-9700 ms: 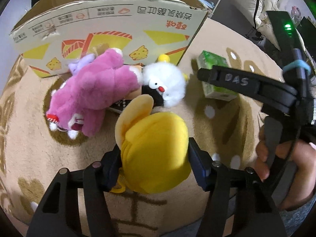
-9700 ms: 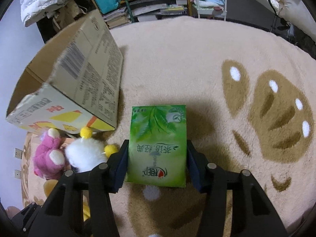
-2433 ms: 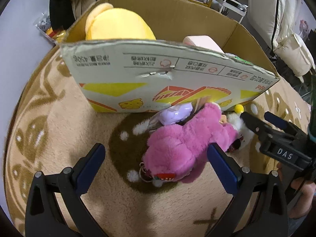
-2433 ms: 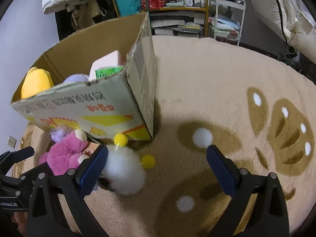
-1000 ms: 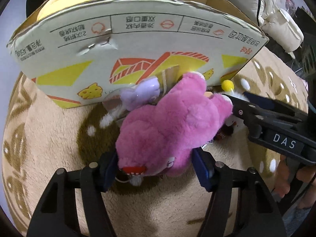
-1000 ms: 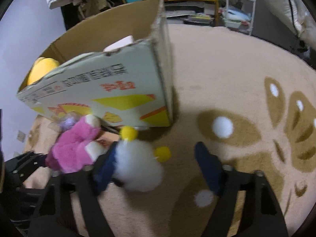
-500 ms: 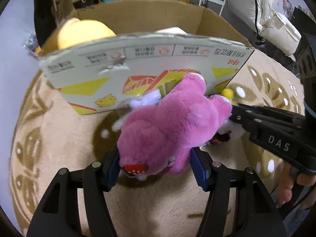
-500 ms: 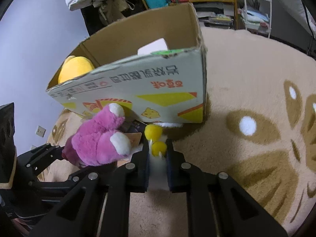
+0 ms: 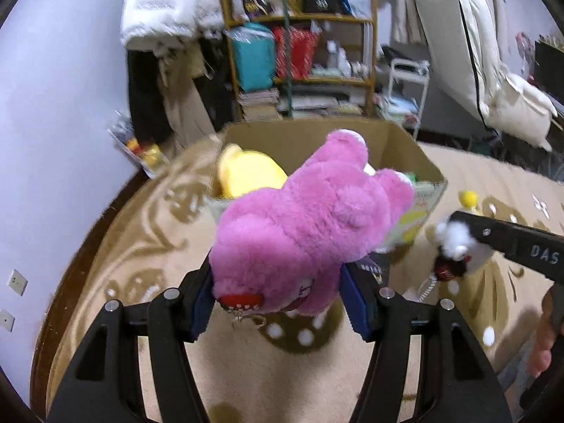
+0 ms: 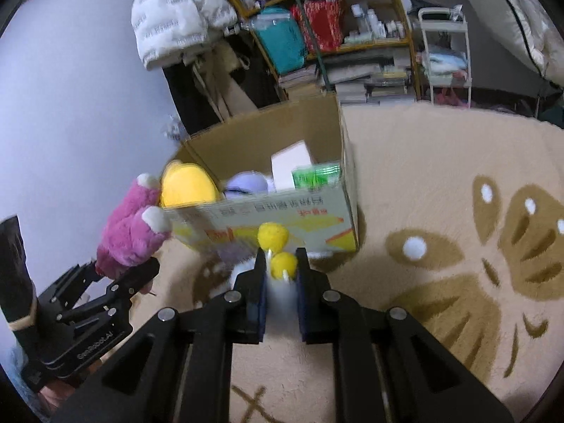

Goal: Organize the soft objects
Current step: 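Lift the pink bear over the box with the left tool while the right tool lifts the chick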

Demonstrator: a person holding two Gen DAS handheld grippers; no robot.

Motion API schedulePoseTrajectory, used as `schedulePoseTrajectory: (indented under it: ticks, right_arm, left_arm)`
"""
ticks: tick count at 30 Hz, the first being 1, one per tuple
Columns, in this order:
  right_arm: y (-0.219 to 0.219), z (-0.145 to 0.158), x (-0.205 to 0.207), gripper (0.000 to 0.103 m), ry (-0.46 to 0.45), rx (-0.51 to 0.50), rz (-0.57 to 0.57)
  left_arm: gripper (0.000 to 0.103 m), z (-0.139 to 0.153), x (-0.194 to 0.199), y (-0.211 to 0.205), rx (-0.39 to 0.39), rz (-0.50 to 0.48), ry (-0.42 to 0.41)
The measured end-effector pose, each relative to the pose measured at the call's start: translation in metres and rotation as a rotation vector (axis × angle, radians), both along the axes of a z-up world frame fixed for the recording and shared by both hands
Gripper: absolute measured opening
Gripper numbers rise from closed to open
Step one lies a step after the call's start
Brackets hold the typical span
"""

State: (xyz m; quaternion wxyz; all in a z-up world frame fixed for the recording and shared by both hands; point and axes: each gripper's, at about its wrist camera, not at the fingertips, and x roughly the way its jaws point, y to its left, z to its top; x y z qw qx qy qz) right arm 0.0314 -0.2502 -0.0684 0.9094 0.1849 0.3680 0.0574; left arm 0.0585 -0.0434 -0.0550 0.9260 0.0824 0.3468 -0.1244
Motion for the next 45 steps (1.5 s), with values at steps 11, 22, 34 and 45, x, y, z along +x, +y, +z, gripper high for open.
schedulePoseTrajectory:
  ticks: [11, 22, 34, 45]
  right_arm:
    - [0.012, 0.066, -0.003, 0.014, -0.213, -0.24, -0.034]
    - [0.038, 0.108, 0.015, 0.014, -0.374, -0.342, -0.004]
    - [0.042, 0.139, 0.038, 0.014, -0.475, -0.394, 0.008]
    - [0.041, 0.125, 0.067, 0.014, -0.468, -0.392, 0.043]
  left_arm:
    - [0.062, 0.03, -0.008, 0.012, -0.027, 0.073, -0.181]
    - [0.062, 0.047, 0.001, 0.017, -0.035, 0.096, -0.231]
    - [0.062, 0.087, 0.024, 0.006, -0.038, 0.066, -0.318]
    - [0.062, 0.084, 0.057, -0.002, -0.057, 0.03, -0.314]
